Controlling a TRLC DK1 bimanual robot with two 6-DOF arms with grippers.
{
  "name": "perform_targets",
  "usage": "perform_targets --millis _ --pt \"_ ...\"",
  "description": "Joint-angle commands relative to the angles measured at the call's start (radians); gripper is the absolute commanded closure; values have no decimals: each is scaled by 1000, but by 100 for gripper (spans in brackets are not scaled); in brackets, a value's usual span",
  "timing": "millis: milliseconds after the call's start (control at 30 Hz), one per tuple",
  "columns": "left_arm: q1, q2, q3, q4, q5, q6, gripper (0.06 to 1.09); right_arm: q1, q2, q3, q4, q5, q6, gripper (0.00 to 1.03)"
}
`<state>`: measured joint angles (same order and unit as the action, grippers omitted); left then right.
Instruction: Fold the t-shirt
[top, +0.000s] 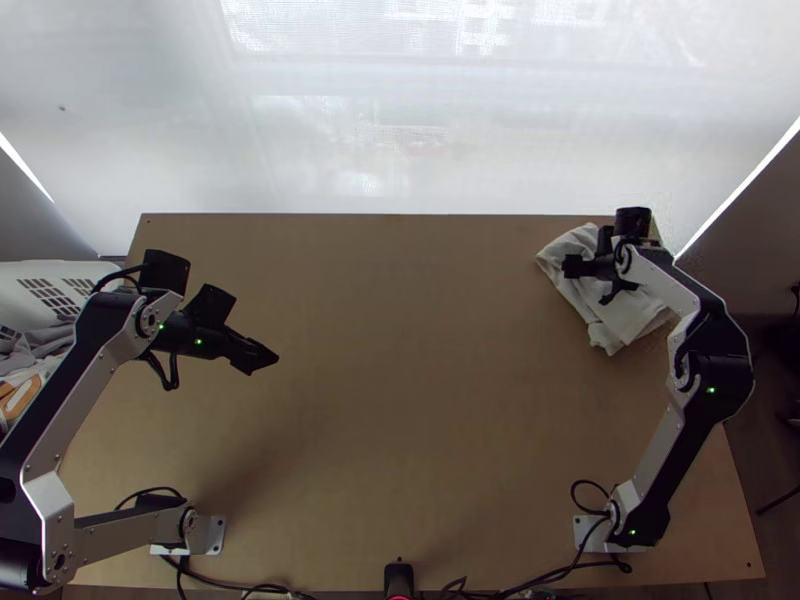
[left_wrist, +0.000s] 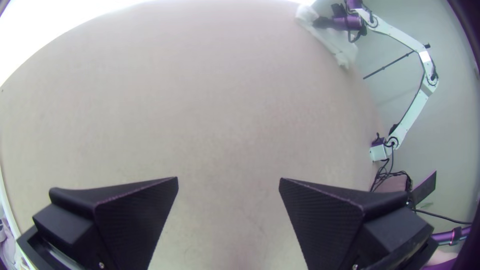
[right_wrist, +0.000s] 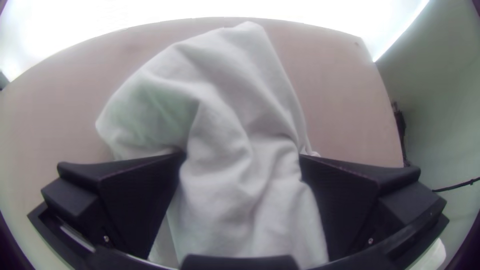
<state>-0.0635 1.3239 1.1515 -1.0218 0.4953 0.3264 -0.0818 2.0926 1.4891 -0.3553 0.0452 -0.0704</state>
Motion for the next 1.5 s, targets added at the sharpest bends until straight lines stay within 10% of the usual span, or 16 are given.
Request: perform_targets --millis 0,1467 --pt "-6 -2 -1 0 2 2 10 80 -59 -78 1 -2 3 4" --pt "-9 -9 2 -27 0 2 10 -16 -9 -72 39 -42 -267 4"
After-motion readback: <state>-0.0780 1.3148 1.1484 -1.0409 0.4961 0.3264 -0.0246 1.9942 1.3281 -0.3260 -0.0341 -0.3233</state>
